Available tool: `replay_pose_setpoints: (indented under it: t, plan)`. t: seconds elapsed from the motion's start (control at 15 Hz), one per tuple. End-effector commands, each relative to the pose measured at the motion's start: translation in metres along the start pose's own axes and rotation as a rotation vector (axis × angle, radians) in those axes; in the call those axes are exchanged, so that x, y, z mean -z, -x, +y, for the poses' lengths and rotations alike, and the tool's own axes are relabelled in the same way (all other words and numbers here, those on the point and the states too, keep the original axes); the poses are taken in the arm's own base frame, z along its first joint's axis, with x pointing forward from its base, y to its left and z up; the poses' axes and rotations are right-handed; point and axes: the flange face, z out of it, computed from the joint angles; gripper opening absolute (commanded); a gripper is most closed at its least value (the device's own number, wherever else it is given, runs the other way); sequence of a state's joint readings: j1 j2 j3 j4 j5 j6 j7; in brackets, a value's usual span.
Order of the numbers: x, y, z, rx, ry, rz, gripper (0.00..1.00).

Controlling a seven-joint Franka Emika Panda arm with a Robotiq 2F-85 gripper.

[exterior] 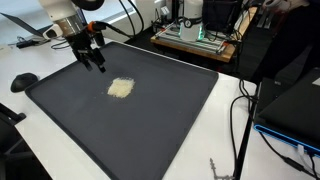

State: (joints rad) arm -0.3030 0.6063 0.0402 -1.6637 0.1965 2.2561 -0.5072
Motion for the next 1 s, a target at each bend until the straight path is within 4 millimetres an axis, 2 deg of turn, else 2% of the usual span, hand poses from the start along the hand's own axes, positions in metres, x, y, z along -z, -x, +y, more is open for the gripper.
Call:
replay_pose_setpoints:
  t: [0.0,0.2,0.53,0.93]
  plan:
    - [0.009,0.049,-0.002,-0.03,-0.038,0.115,1.0]
    - [0.011,0.077,-0.004,-0.053,-0.055,0.183,1.0]
    - [0.011,0.12,-0.023,-0.097,-0.068,0.265,1.0]
    - [0.004,0.166,-0.041,-0.249,-0.119,0.326,1.0]
